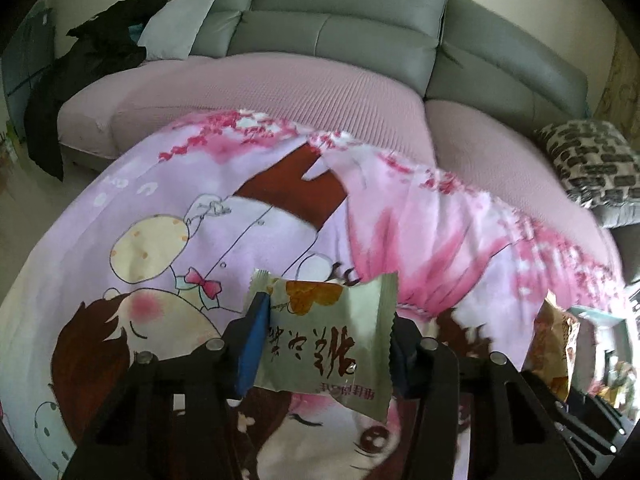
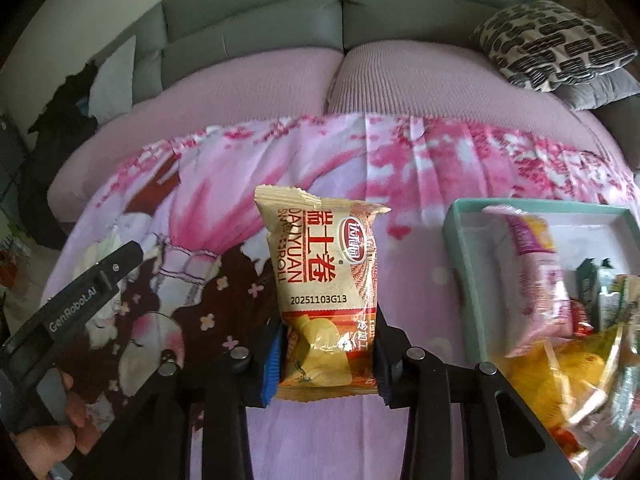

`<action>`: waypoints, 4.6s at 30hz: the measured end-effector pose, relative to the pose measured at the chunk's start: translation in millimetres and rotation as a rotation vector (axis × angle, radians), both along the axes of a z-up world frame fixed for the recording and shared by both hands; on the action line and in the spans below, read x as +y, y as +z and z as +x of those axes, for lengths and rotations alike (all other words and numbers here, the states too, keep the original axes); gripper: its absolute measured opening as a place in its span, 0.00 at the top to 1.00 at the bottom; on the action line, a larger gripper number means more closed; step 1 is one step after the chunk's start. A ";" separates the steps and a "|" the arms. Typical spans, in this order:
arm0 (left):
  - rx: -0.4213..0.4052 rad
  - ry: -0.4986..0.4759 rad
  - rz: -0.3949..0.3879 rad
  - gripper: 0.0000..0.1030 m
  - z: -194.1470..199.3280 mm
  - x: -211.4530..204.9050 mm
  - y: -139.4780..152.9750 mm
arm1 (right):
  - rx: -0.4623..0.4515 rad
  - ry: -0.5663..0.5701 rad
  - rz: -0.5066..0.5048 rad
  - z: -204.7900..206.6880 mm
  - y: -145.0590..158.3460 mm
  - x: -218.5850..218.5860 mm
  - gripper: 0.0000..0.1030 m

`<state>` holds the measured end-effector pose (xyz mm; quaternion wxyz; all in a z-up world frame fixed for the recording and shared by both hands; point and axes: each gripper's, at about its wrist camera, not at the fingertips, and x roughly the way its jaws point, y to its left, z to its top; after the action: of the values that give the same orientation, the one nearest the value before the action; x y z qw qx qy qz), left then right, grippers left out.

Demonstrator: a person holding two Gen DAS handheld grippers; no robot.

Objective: Organize snacks

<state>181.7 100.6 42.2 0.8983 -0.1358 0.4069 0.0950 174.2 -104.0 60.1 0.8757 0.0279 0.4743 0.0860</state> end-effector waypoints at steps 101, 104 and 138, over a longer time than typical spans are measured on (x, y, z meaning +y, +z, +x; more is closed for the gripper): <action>0.046 -0.157 0.253 0.00 -110.0 -168.7 29.7 | -0.016 -0.325 -0.108 -130.4 30.4 -186.3 0.00; 0.075 -0.167 0.271 0.00 -123.0 -168.3 23.3 | 0.003 -0.308 -0.117 -139.1 25.2 -182.2 0.00; 0.126 -0.155 0.258 0.00 -128.3 -156.6 12.8 | 0.026 -0.287 -0.116 -138.2 13.1 -180.4 0.00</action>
<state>53.4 -56.1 54.9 0.8856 0.0190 0.4562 0.0854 36.0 -284.4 73.2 0.8730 0.0456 0.4809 -0.0679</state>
